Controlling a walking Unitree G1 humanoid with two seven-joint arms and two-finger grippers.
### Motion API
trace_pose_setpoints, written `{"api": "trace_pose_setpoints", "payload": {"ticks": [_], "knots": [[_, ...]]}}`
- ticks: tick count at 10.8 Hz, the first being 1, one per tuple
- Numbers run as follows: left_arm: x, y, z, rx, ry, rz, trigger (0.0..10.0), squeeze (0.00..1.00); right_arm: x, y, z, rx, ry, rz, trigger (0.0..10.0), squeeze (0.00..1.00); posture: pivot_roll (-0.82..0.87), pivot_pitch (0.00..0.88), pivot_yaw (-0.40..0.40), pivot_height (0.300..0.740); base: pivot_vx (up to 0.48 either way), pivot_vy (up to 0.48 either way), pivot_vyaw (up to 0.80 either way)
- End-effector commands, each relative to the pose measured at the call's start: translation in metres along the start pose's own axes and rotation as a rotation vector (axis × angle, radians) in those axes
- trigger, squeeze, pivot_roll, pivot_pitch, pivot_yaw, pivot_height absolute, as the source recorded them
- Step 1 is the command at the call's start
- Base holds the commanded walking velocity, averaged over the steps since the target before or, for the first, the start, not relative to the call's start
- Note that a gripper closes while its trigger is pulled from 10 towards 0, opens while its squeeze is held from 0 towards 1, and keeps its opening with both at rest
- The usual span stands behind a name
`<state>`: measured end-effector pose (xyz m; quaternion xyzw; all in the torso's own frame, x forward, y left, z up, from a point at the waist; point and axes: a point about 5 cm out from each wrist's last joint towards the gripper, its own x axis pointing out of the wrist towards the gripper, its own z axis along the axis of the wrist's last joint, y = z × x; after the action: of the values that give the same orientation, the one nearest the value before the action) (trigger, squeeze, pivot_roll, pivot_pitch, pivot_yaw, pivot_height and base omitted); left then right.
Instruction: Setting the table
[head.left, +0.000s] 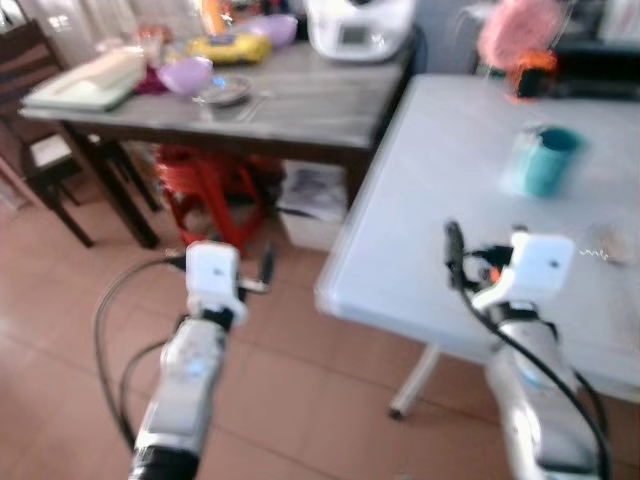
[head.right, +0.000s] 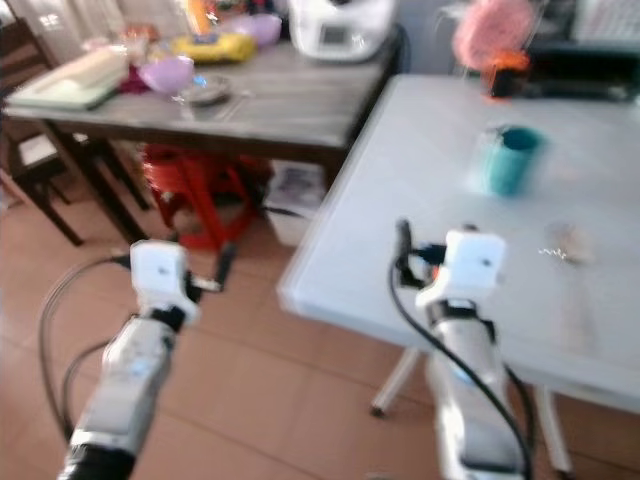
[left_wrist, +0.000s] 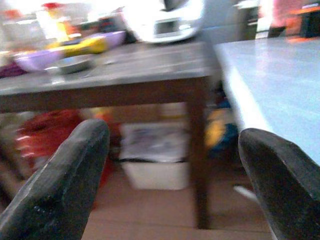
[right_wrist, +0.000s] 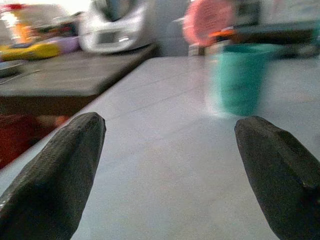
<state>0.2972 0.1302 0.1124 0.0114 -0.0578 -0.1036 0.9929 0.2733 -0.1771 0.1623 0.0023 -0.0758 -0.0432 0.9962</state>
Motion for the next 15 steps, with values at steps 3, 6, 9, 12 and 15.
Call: {"api": "trace_pose_setpoints", "payload": {"ticks": [3,6,9,12,15], "knots": [[-0.003,0.004,-0.001,0.028,0.009,-0.005,10.0,0.00,-0.001,0.004,0.001,0.010,-0.002,0.002,10.0,0.00,-0.13,0.097,0.121,0.740,0.000,-0.208,-0.48],[-0.004,0.002,-0.001,0.018,0.009,-0.012,10.0,0.00,-0.001,0.005,0.001,0.010,-0.002,0.006,10.0,0.00,-0.13,0.097,0.124,0.740,0.000,0.000,0.00],[-0.005,-0.001,-0.003,0.012,0.018,-0.028,10.0,0.00,-0.002,0.004,0.000,0.003,0.000,-0.002,10.0,0.00,-0.13,0.099,0.126,0.740,0.000,0.000,0.00],[-0.017,-0.008,-0.017,-0.049,0.081,-0.243,10.0,0.00,0.000,-0.013,-0.008,0.056,0.064,-0.110,10.0,0.00,-0.13,0.111,0.135,0.740,0.000,0.000,0.00],[-0.029,-0.010,-0.025,-0.020,0.134,-0.403,10.0,0.00,0.015,-0.012,-0.012,0.105,0.132,-0.108,10.0,0.00,-0.14,0.135,0.143,0.740,0.000,0.000,0.00]]}}
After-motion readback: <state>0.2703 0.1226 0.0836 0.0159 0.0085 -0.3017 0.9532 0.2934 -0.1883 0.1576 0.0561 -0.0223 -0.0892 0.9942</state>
